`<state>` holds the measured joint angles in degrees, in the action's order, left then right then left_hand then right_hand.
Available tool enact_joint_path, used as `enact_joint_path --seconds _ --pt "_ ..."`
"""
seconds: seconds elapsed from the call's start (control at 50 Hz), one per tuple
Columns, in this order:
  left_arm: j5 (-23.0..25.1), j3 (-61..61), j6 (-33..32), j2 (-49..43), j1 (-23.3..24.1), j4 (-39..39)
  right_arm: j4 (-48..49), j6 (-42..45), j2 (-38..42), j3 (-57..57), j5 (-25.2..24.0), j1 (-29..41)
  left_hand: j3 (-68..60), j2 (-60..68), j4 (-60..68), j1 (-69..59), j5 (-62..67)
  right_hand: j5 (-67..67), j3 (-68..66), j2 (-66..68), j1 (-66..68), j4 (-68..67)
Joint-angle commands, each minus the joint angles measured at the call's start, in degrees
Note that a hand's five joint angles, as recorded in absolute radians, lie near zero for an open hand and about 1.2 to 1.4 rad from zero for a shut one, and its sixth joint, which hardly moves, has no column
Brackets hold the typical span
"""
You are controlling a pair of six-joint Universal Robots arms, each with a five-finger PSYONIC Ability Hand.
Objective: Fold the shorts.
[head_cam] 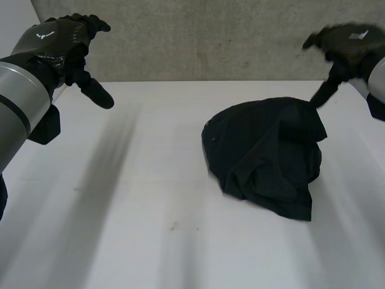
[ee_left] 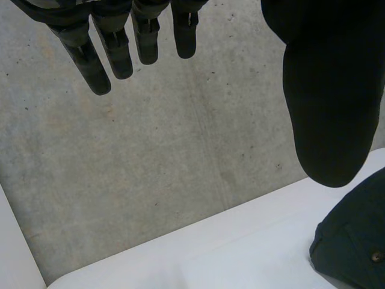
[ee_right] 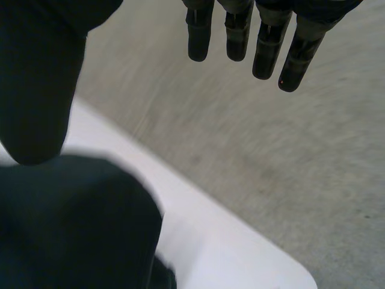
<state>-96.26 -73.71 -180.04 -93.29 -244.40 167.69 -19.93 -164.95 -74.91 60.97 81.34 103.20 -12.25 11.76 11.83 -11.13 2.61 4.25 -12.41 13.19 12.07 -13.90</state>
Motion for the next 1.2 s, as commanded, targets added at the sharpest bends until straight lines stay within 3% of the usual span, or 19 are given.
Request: enact_joint_path --seconds 0.02,0.08,0.14,0.32,0.34,0.36,0.4,0.42,0.6,0.76,0.84,0.9,0.92,1.04,1.2 --pt "0.01 -1.35 -0.14 -0.05 0.15 2.82 -7.66 21.6 8.45 -2.25 1.54 -3.0 2.25 -1.76 -1.83 1.13 -2.61 -4.25 2.41 -3.19 -2.07 3.9" --pt "0.01 -1.43 -0.14 -0.05 0.24 3.43 -6.96 24.15 13.81 -3.92 5.58 -5.55 2.25 -1.76 -1.83 1.13 -2.61 -4.25 2.41 -3.19 -2.07 3.9" --pt "-0.07 -1.61 -0.14 -0.14 0.24 3.7 -6.52 26.34 19.79 -5.59 5.15 -7.05 2.25 -1.76 -1.83 1.13 -2.61 -4.25 2.41 -3.19 -2.07 3.9" --pt "-0.07 -1.79 -0.23 -0.93 0.32 3.7 -6.96 27.23 27.8 -5.07 -3.81 -6.7 2.25 -1.76 -1.83 1.13 -2.61 -3.22 1.38 -2.16 -1.04 2.87" --pt "-0.07 -1.79 -0.23 -0.93 0.32 3.7 -6.96 26.71 27.8 -4.72 -4.86 -6.7 2.25 -1.76 -1.83 1.13 -2.61 7.0 -8.84 8.06 9.18 -7.35" --pt "-0.07 -1.79 -0.23 -0.93 0.32 3.7 -6.96 25.05 27.62 -4.28 -6.7 -6.35 2.25 -1.76 -1.83 1.13 -2.61 29.25 -31.1 30.31 31.43 -29.6" --pt "-0.16 -1.79 -0.14 -1.02 0.32 3.7 -7.05 22.24 27.18 -3.93 -8.73 -5.21 2.25 -1.76 -1.83 1.13 -2.61 59.76 -61.61 60.82 61.94 -60.11" --pt "-0.16 -1.79 -0.23 -1.02 0.32 3.7 -7.05 20.48 26.66 -3.93 -9.69 -4.16 2.25 -1.76 -1.83 1.13 -2.61 65.69 -67.53 66.75 67.87 -66.04" --pt "-0.16 -1.79 -0.14 -1.19 0.32 3.79 -5.21 -0.34 14.27 2.48 -20.86 8.22 2.25 -1.76 -1.83 1.13 -2.61 65.75 -67.59 66.81 67.93 -66.1" --pt "-0.25 -1.87 -0.14 -1.45 0.32 3.79 5.5 -12.56 13.47 7.32 -17.02 21.23 2.25 -1.76 -1.83 1.13 -2.61 65.75 -67.59 66.81 67.93 -66.1" --pt "-0.25 -2.31 -0.05 -1.9 0.41 3.7 6.84 -15.48 14.08 7.85 -12.97 21.95 2.25 -1.76 -1.83 1.13 -2.61 65.75 -67.59 66.81 67.93 -66.1" --pt "-0.25 -2.66 -0.14 -2.16 0.5 3.7 5.44 -14.79 14.18 6.71 -11.29 21.95 2.25 -1.76 -1.83 1.13 -2.61 32.49 -34.33 33.54 34.67 -32.84" --pt "-0.16 -2.66 -0.05 -2.42 0.5 3.7 4.74 -14.17 14.0 6.36 -11.03 21.87 2.2 -1.72 -1.79 1.08 -2.57 28.51 -30.35 29.56 30.69 -28.86" --pt "-0.42 -2.66 0.56 -4.53 1.11 3.44 -2.64 -7.06 10.14 2.85 -10.76 21.69 1.7 -1.22 -1.28 0.58 -2.06 19.4 -21.25 20.46 21.59 -19.75" --pt "-0.78 -5.03 4.6 -8.92 6.12 3.17 -13.81 11.83 2.93 3.37 -10.41 20.37 1.02 -0.54 -0.61 -0.09 -1.39 13.67 -15.51 14.72 15.85 -14.02"
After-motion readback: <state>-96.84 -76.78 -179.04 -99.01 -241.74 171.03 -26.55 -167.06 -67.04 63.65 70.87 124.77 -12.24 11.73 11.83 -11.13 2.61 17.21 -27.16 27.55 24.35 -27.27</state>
